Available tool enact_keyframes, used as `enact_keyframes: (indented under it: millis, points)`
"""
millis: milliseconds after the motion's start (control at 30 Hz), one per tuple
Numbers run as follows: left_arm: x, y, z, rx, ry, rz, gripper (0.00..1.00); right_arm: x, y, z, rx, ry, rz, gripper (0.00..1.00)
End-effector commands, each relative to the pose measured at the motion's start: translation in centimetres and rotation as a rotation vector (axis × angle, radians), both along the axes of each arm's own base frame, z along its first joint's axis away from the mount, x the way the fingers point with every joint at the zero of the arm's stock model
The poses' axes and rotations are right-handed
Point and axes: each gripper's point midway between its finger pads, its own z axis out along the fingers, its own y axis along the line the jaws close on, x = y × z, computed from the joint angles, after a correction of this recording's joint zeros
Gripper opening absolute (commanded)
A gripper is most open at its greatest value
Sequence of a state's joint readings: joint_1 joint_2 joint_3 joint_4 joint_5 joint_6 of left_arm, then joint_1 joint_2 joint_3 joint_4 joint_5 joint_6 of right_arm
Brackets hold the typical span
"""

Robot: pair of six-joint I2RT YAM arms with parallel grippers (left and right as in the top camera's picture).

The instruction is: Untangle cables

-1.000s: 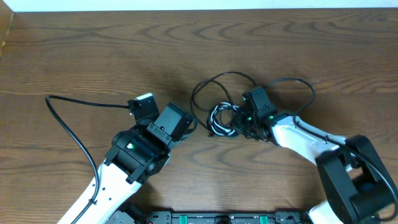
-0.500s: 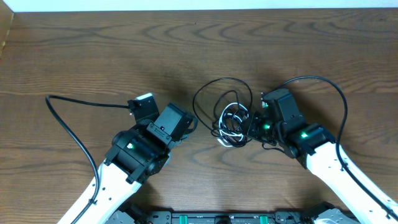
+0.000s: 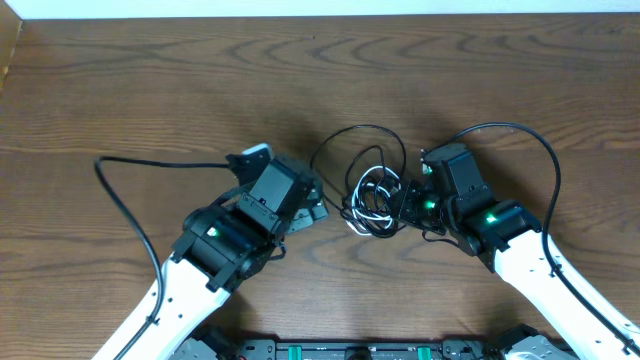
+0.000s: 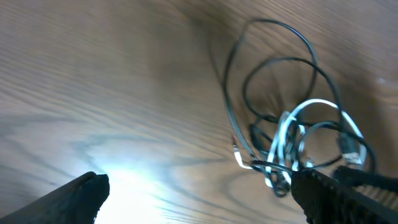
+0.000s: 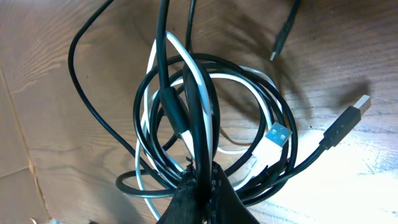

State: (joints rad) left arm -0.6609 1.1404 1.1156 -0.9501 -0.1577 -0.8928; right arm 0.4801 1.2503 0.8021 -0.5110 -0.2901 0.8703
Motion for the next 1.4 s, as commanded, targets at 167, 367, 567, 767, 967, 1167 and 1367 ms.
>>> enact_keyframes:
  millis: [167,367,567,767,967,1167,1367]
  points:
    - [0.2,-4.3,-2.3,-0.15,0.139,-0.046,0.95,0.1,-0.3,0.2,0.0,-0.003,-0.015,0.01]
    - [0.9,-6.8,-5.2,-0.184,0.238,-0.064,0.95,0.1,-0.3,0.2,0.0,-0.002,-0.014,0.01]
    - [2.0,-9.5,-7.3,-0.244,0.29,-0.104,0.95,0.1,-0.3,0.2,0.0,-0.002,-0.014,0.01]
    - [2.2,-10.8,-9.6,-0.246,0.34,-0.161,0.82,-0.3,-0.6,-0.1,-0.012,0.02,-0.014,0.01]
    - [2.1,-10.7,-12.2,-0.195,0.392,-0.178,0.57,-0.4,-0.6,-0.2,-0.012,0.023,-0.014,0.01]
    - [2.4,-10.6,-14.4,-0.156,0.424,-0.161,0.33,-0.4,-0.8,-0.1,0.008,0.039,-0.019,0.01]
    - [3.5,-9.0,-15.6,-0.055,0.384,-0.113,0.29,-0.5,-2.1,-0.5,0.013,0.088,-0.056,0.01]
